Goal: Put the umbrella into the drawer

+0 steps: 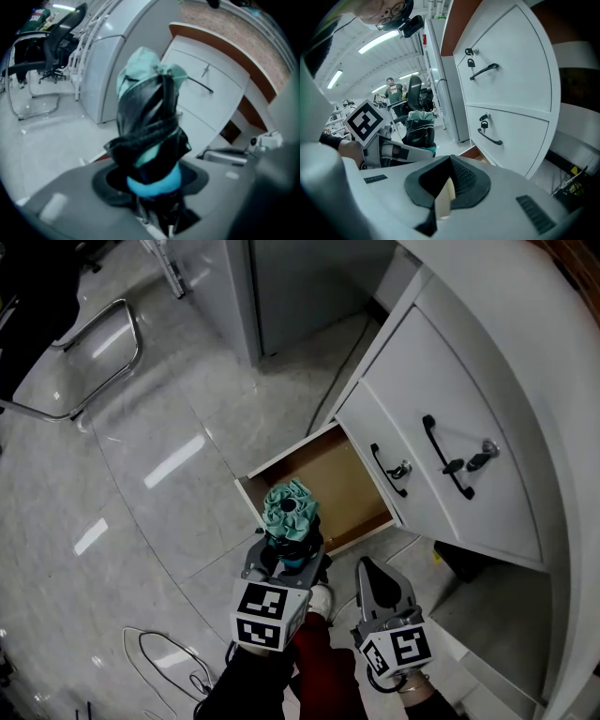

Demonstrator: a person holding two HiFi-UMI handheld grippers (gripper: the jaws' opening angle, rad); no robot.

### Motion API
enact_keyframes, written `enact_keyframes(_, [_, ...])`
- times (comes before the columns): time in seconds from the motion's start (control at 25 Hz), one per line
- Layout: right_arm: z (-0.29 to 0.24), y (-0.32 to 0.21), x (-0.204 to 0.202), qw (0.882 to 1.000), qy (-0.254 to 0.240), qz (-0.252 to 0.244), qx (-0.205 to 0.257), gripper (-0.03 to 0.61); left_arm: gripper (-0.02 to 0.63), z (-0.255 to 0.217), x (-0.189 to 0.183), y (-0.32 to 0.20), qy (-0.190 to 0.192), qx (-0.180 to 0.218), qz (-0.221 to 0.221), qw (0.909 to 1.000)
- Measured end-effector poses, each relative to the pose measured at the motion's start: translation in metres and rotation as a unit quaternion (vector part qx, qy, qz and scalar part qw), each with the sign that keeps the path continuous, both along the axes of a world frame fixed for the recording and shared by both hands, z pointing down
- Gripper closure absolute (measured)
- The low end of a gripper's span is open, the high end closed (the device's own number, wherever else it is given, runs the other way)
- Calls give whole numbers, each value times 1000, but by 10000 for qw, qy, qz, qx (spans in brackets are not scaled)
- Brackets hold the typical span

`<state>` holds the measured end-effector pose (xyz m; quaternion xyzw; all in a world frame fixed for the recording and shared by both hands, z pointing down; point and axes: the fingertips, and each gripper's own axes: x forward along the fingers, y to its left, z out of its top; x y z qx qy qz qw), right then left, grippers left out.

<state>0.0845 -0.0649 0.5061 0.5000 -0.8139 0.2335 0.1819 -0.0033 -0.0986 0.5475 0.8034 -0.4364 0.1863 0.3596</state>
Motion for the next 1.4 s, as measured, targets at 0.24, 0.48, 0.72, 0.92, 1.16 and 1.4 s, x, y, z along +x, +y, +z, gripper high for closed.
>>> enact_keyframes(0.24, [26,-23,7,9998,31,34,218,577,382,30,6,-19,-58,88,176,9998])
enact_keyframes(0.48, [58,-35,12,9993,30,-23,383,577,382,62,13,-40,-107,217,325,9992])
enact_keyframes(0.72, [92,-42,13,9987,24,-24,505,577,382,96,24,-54,-162,340,580,9976])
enact_keyframes(0.92, [107,-53,10,9974,-17,5,715,577,382,120,33,-63,-256,428,860,9950])
enact_keyframes(1.16, [123,-67,11,9955,-57,101,944,577,382,150,47,-72,-408,503,1184,9909])
enact_keyframes(1.4, [134,-69,17,9944,-12,175,1041,577,382,180,63,-74,-576,354,1537,9858])
